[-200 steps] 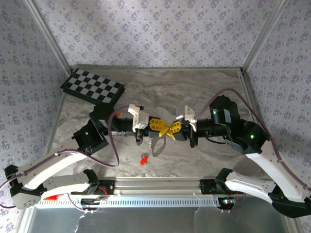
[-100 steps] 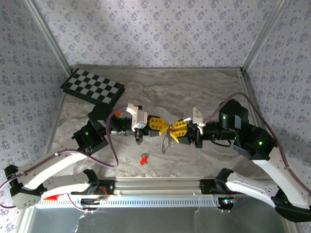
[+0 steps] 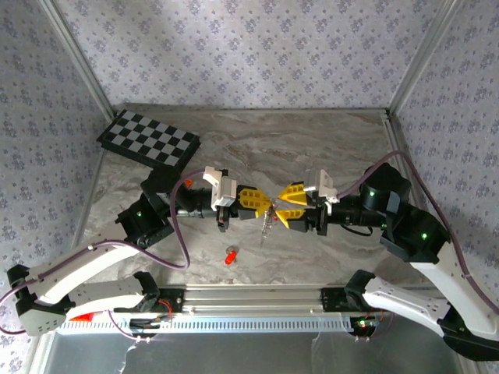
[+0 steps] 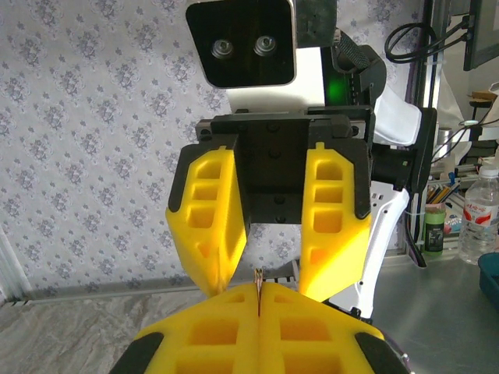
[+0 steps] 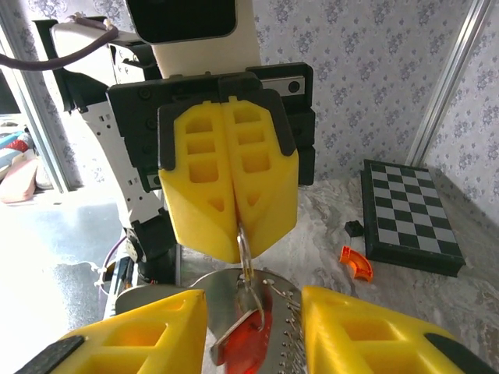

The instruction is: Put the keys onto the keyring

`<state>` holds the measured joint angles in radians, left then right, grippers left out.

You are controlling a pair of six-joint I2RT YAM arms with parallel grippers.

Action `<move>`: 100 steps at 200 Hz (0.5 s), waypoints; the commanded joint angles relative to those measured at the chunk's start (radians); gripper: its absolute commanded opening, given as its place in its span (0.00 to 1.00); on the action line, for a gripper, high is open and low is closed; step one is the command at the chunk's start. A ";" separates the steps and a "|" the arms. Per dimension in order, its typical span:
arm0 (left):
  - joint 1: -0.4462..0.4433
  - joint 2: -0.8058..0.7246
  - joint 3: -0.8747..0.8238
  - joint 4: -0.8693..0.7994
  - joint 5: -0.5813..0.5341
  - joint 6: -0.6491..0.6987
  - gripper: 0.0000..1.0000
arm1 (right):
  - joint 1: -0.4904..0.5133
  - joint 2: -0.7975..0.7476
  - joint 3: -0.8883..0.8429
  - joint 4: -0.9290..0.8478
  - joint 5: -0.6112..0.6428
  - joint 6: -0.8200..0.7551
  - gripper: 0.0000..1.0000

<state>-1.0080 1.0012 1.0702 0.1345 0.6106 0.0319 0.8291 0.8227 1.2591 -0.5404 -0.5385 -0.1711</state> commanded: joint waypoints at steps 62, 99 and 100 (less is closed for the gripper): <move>0.002 -0.017 0.014 0.044 0.020 0.000 0.00 | -0.004 0.023 0.007 0.062 -0.038 0.008 0.21; 0.004 -0.012 0.021 0.023 0.011 0.012 0.00 | -0.007 0.023 0.001 0.058 -0.034 0.004 0.04; 0.004 -0.013 0.021 0.021 0.010 0.012 0.00 | -0.007 0.023 0.002 0.059 -0.034 0.005 0.03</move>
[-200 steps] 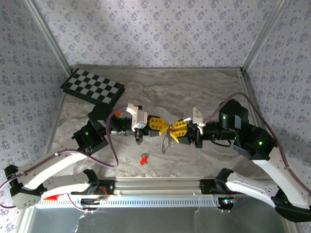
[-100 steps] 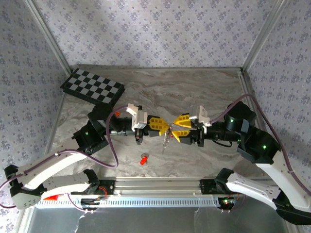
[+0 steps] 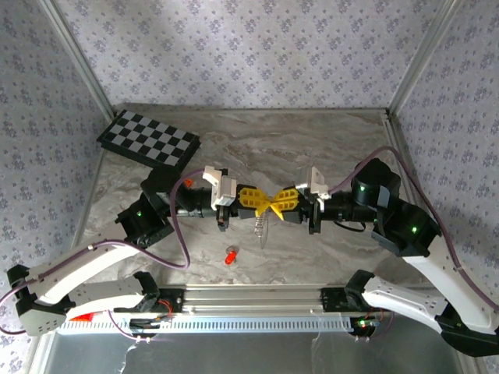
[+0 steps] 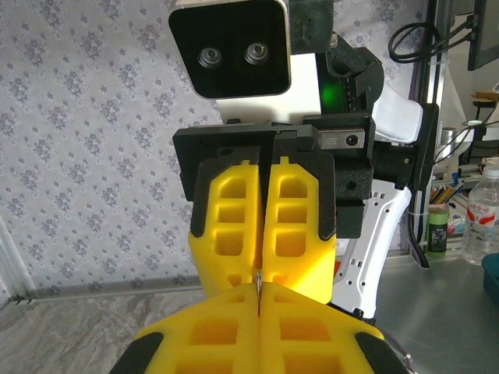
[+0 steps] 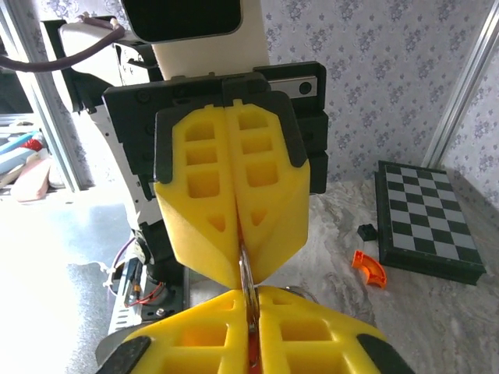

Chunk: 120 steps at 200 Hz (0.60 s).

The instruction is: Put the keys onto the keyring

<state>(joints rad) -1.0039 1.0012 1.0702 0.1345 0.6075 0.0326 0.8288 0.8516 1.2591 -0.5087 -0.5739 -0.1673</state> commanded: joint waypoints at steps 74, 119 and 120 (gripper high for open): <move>-0.001 0.002 0.138 -0.310 -0.143 0.164 0.15 | -0.008 0.015 0.067 -0.109 0.085 -0.048 0.00; -0.002 0.065 0.303 -0.643 -0.244 0.311 0.24 | 0.009 0.107 0.181 -0.311 0.185 -0.147 0.00; -0.002 0.067 0.305 -0.646 -0.244 0.312 0.24 | 0.009 0.108 0.183 -0.314 0.186 -0.149 0.00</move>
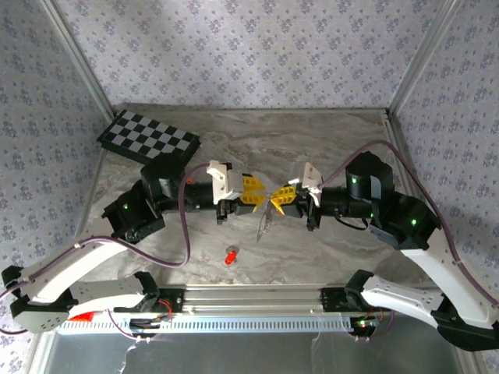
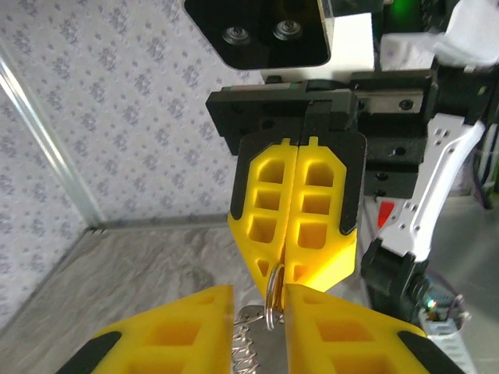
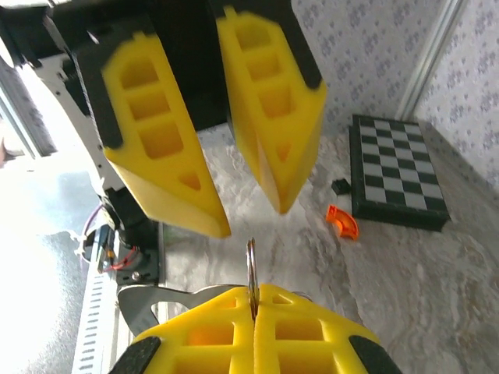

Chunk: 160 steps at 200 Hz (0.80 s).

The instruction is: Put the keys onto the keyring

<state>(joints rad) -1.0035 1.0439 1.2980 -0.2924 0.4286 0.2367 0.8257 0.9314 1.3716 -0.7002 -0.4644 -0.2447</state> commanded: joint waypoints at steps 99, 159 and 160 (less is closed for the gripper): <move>-0.009 0.046 0.019 -0.145 -0.037 0.066 0.26 | 0.055 0.098 0.093 -0.143 0.106 -0.091 0.00; -0.009 0.041 0.005 -0.135 -0.047 0.072 0.07 | 0.067 0.096 0.071 -0.127 0.102 -0.082 0.00; -0.008 0.041 0.005 -0.134 -0.047 0.072 0.06 | 0.067 0.096 0.071 -0.128 0.102 -0.082 0.00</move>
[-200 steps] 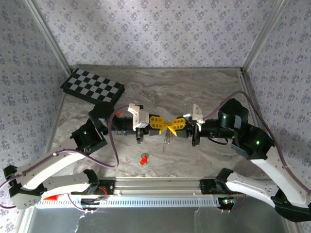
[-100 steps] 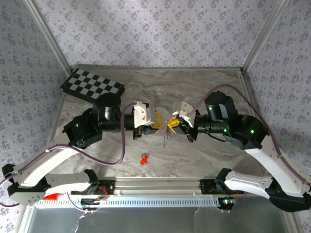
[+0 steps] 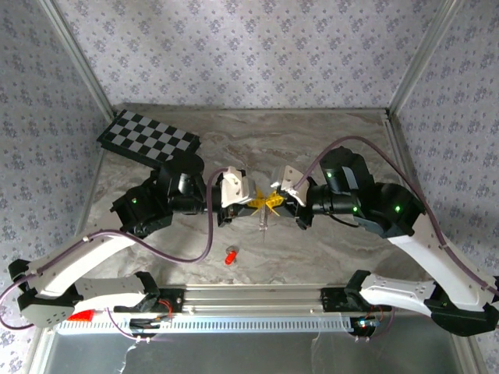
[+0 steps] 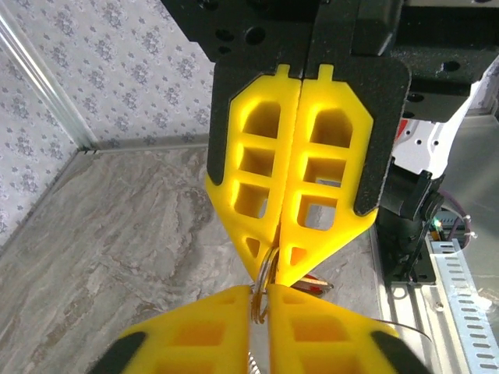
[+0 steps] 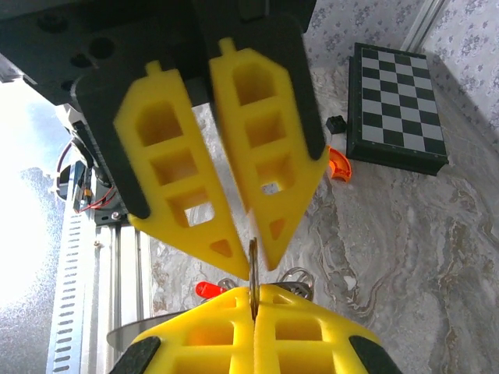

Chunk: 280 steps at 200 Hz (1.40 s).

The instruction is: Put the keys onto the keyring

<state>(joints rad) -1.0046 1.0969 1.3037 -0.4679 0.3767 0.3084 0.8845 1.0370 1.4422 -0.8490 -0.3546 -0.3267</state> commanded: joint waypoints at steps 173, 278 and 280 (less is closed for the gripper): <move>-0.008 -0.130 -0.132 0.303 0.170 -0.161 0.00 | -0.014 -0.124 -0.114 0.180 -0.071 0.112 0.13; -0.007 -0.134 -0.126 0.291 0.223 -0.148 0.00 | -0.014 -0.208 -0.180 0.197 -0.126 0.156 0.31; -0.007 -0.134 -0.123 0.289 0.227 -0.147 0.00 | -0.014 -0.207 -0.180 0.197 -0.126 0.156 0.30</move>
<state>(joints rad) -1.0046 0.9878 1.1675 -0.2192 0.5480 0.1631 0.8764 0.8551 1.2770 -0.6773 -0.4549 -0.2012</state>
